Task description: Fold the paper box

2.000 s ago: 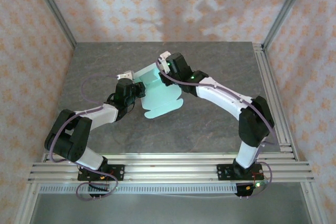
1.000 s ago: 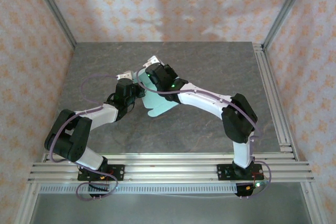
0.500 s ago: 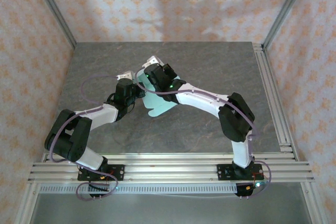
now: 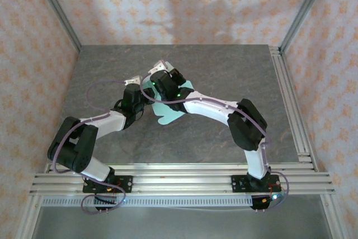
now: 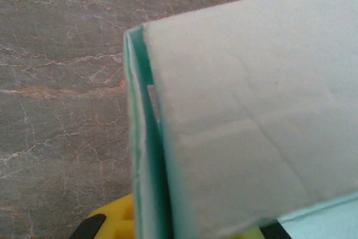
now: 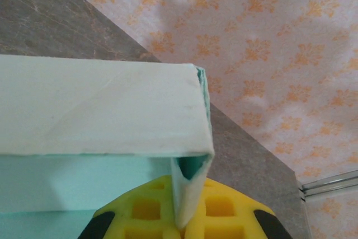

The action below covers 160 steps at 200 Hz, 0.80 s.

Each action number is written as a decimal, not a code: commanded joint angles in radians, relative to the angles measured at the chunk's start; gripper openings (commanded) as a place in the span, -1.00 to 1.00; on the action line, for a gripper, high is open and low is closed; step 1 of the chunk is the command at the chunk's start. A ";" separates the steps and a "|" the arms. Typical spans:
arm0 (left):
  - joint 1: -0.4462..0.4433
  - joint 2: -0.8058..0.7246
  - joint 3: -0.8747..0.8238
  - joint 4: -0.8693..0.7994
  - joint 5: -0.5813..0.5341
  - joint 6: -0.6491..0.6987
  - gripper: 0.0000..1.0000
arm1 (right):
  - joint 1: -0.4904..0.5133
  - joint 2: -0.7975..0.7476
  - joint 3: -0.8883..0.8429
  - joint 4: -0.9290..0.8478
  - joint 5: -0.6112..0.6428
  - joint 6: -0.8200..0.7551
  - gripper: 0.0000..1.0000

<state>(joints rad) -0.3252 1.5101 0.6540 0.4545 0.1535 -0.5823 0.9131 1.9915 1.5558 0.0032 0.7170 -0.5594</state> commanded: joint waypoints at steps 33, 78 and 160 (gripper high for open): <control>-0.016 -0.019 0.033 0.073 0.061 0.023 -1.00 | 0.025 0.073 0.007 0.076 0.089 -0.086 -1.00; -0.016 -0.015 0.033 0.074 0.063 0.017 -1.00 | 0.027 0.106 -0.002 0.190 0.189 -0.114 -1.00; -0.016 -0.011 0.037 0.069 0.061 0.015 -1.00 | 0.027 0.008 -0.013 0.052 -0.061 0.034 -0.50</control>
<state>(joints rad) -0.3241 1.5105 0.6540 0.4583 0.1501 -0.6018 0.9382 2.0624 1.5558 0.1802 0.8474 -0.5972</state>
